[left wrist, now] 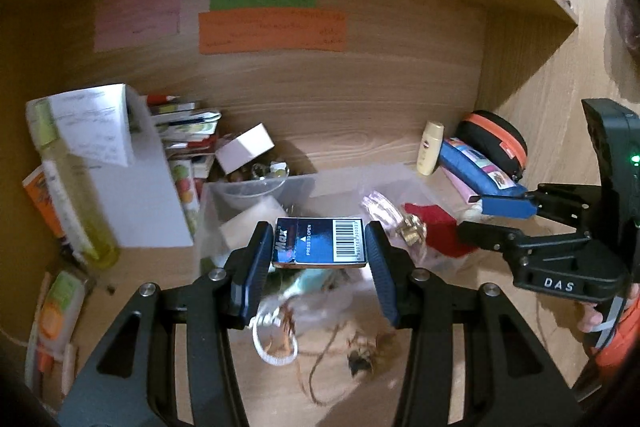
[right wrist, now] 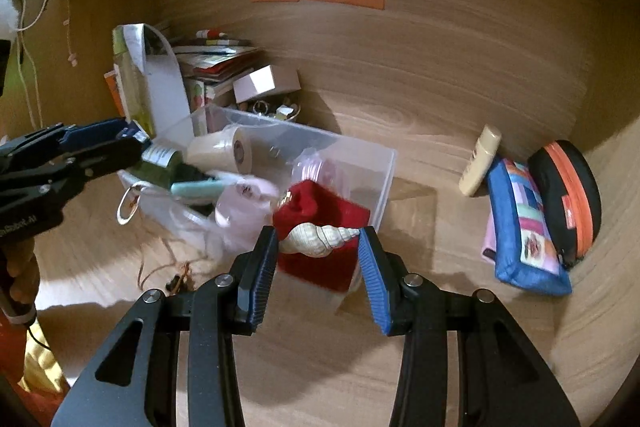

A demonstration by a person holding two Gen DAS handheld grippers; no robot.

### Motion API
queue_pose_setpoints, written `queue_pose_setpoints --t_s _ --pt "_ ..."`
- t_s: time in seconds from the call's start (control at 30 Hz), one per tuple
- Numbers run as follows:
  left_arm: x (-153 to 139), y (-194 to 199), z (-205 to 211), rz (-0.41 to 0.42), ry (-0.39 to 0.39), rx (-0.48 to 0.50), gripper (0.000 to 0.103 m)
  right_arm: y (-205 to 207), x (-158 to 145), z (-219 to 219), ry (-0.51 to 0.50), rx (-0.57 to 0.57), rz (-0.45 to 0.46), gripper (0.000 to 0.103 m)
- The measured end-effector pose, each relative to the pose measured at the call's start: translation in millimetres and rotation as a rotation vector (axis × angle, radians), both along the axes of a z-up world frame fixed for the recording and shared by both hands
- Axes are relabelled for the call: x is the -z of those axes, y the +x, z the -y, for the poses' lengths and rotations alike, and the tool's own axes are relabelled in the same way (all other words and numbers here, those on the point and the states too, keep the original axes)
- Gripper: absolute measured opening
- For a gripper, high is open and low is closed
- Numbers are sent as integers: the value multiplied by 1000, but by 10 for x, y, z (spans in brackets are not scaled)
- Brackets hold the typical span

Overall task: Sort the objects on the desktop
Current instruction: 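Carry the blue card and seashell into the clear box and open both tools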

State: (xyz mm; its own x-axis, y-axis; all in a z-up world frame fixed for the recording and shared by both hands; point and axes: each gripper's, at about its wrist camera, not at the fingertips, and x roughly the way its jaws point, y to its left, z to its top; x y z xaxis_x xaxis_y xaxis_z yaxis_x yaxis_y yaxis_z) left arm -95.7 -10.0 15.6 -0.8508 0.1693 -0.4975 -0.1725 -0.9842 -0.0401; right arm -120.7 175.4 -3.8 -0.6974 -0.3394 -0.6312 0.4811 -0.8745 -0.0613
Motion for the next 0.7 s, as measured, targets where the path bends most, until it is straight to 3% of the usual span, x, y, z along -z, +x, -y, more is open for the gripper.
queue_pose_setpoints --t_s 0.23,0.43,0.7 --pt "166 -502 -59 92 -1 24 47 -328 25 148 -17 -10 33 38" --pt "338 -653 -57 149 -11 4 47 -492 107 244 -24 -5 59 39" --pt "194 -526 -48 98 -2 -13 52 -618 174 335 -8 27 115 39"
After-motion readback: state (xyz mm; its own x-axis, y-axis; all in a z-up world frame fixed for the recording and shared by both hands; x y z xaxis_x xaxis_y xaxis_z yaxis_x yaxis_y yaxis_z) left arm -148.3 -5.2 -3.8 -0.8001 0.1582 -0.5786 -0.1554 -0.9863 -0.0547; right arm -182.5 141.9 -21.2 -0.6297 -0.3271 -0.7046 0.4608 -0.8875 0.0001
